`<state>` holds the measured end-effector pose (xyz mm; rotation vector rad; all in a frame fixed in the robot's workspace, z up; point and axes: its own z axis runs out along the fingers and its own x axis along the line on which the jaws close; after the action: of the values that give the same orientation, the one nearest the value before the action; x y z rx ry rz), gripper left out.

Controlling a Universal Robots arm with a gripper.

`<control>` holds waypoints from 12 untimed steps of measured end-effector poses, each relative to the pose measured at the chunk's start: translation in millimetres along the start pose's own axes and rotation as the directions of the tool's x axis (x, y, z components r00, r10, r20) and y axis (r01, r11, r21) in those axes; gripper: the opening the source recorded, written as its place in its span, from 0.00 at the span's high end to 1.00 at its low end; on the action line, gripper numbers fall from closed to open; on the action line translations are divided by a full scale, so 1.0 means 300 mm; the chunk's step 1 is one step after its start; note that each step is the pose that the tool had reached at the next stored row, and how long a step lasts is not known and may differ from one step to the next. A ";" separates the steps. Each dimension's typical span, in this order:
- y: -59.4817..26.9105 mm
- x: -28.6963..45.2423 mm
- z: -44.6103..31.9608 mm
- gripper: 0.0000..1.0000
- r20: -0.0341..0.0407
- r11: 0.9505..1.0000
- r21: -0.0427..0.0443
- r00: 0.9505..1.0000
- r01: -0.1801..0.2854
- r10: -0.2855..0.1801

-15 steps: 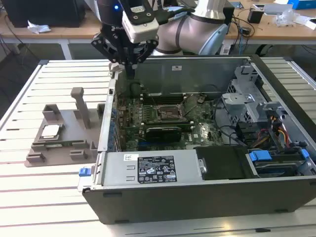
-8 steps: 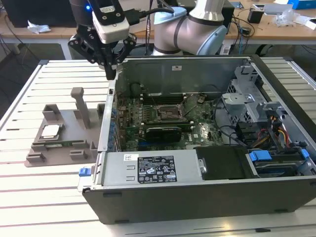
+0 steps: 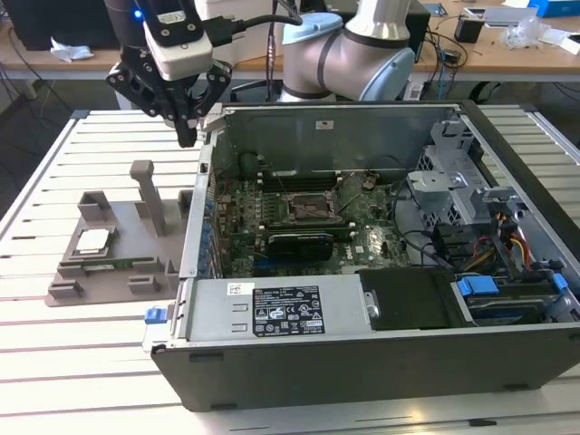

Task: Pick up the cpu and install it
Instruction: 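Reach for the cpu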

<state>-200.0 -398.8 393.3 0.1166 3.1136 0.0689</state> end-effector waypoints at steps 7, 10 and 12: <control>-0.005 0.068 -0.002 0.89 0.000 1.000 0.000 1.000 0.000 0.000; -0.007 0.091 -0.002 0.89 0.000 1.000 0.000 1.000 0.000 0.000; -0.008 0.104 -0.003 0.89 0.000 1.000 0.000 1.000 0.000 0.000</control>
<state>-231.2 -398.8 393.2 0.1167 3.1136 0.0689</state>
